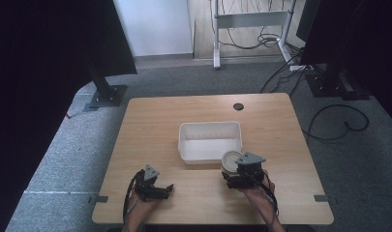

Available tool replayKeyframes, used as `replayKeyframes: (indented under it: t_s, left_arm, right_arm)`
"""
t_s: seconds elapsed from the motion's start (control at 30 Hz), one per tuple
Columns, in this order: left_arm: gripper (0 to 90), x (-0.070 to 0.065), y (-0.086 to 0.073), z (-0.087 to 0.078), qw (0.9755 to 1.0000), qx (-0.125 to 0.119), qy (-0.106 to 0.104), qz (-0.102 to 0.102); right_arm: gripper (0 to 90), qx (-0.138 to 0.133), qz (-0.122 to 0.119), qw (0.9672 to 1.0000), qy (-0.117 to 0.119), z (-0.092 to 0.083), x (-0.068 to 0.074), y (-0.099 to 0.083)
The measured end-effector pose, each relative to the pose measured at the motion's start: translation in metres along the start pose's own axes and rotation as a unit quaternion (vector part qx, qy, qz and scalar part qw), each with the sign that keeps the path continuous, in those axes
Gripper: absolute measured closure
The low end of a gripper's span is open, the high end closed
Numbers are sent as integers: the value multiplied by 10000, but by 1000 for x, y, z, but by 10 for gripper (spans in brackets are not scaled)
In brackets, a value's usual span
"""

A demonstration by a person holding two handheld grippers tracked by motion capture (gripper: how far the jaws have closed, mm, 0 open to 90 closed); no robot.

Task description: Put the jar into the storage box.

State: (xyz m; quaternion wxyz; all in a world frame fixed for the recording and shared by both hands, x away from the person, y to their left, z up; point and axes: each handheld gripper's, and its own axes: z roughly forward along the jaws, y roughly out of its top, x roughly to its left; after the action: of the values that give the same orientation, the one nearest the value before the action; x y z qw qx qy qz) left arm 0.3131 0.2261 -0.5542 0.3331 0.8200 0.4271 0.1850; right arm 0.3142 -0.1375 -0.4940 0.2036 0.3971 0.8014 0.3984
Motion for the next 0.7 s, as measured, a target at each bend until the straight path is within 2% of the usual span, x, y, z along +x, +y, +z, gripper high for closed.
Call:
replayKeyframes:
  t_s: [0.33, 0.7]
  left_arm:
    - [10, 0, 0, 0, 10000, 1, 0, 2]
    - [10, 0, 0, 0, 10000, 0, 0, -1]
  right_arm:
    - [94, -25, -40, 10000, 41, 4, 2, 12]
    - [94, -31, -100, 9999, 70, 16, 4, 24]
